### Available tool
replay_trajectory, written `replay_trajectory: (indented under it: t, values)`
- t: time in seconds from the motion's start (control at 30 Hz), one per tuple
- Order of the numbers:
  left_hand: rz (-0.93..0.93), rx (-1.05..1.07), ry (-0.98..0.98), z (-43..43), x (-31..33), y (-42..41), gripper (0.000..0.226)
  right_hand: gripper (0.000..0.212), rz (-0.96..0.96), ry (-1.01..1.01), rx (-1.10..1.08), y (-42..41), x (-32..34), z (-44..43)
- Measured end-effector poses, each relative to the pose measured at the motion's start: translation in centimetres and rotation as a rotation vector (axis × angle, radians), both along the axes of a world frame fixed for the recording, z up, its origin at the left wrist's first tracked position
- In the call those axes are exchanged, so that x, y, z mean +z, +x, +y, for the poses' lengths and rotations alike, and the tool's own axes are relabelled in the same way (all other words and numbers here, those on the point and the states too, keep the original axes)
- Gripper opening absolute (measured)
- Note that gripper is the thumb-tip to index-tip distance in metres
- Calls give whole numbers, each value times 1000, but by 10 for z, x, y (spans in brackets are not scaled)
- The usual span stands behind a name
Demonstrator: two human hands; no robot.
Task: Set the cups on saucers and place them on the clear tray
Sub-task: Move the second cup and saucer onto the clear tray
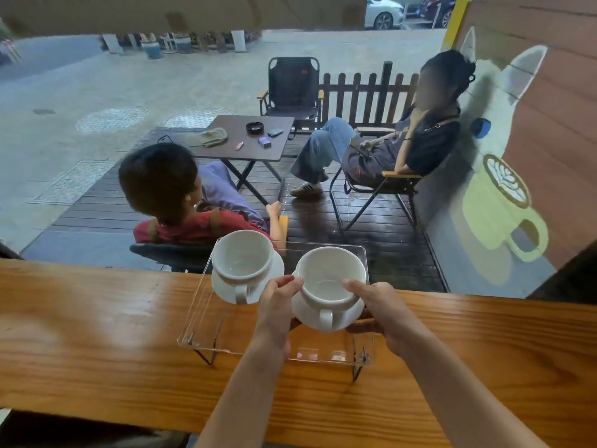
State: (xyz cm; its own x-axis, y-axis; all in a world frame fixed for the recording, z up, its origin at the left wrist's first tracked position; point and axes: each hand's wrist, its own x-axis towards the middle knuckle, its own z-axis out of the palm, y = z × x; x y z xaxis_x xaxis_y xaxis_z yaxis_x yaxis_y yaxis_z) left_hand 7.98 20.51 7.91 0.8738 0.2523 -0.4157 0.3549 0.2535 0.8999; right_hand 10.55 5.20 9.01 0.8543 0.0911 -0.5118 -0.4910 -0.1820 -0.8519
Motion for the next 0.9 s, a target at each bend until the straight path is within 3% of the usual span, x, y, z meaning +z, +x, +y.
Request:
replay_trajectory:
  t: [0.33, 0.5, 0.8, 0.9]
  values:
    - [36, 38, -6, 1, -10, 4, 26, 39, -45, -150, 24, 2, -10, 9]
    - [11, 34, 62, 3, -7, 6, 15, 48, -62, -224, 74, 8, -11, 5]
    - [-28, -48, 211, 3, -7, 1, 18, 57, -147, -423, 102, 14, -13, 3]
    - [-28, -91, 242, 5, -8, -2, 21, 62, -139, -384, 100, 13, -12, 1]
